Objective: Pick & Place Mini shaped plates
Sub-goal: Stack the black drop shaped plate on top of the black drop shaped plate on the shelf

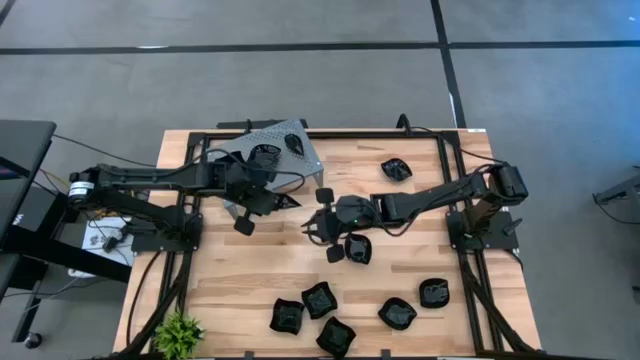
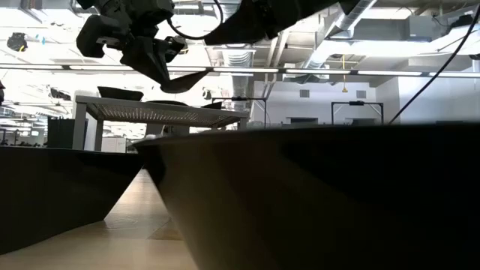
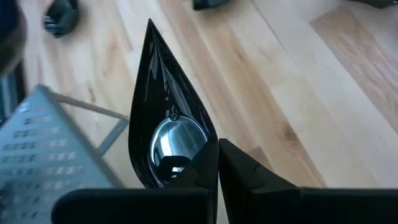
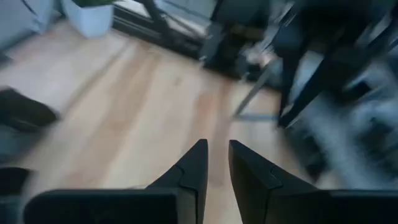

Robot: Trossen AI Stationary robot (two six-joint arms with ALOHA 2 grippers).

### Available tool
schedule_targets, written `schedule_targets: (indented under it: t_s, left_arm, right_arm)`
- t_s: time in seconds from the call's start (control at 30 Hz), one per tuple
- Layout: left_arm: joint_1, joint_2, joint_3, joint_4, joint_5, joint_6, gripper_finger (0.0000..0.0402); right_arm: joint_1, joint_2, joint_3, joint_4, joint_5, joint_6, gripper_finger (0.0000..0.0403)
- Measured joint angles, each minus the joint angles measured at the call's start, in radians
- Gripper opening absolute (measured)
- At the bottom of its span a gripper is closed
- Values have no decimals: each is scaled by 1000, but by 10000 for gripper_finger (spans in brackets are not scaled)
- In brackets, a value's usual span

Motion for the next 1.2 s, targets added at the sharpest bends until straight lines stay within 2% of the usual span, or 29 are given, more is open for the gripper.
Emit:
schedule_targets:
  t_s: [0.1,0.17,0.37,0.67,0.8,0.97,1.07,1.2]
  left_arm:
    - [-32,13,-1,0,-2,-2,6]
    - [-56,14,-1,2,-2,-3,7]
    - [-113,-3,-1,30,-2,-3,6]
    - [-119,-5,-1,62,-3,-7,6]
    - [-119,-5,-1,86,3,-7,8]
    - [-120,-5,-1,92,82,-9,7]
    - [-118,-5,-1,92,90,-31,9]
    - [-107,-5,-1,92,94,-76,8]
  right_arm:
    - [27,-1,0,26,110,-132,59]
    - [30,-1,0,21,146,-155,59]
    - [29,-1,0,25,126,-152,74]
    - [9,-1,0,27,95,-184,149]
    - [2,-1,0,23,96,-214,167]
    - [-8,-1,0,19,95,-238,157]
    - [-10,-1,0,17,86,-293,137]
    - [-10,-1,0,18,21,-315,111]
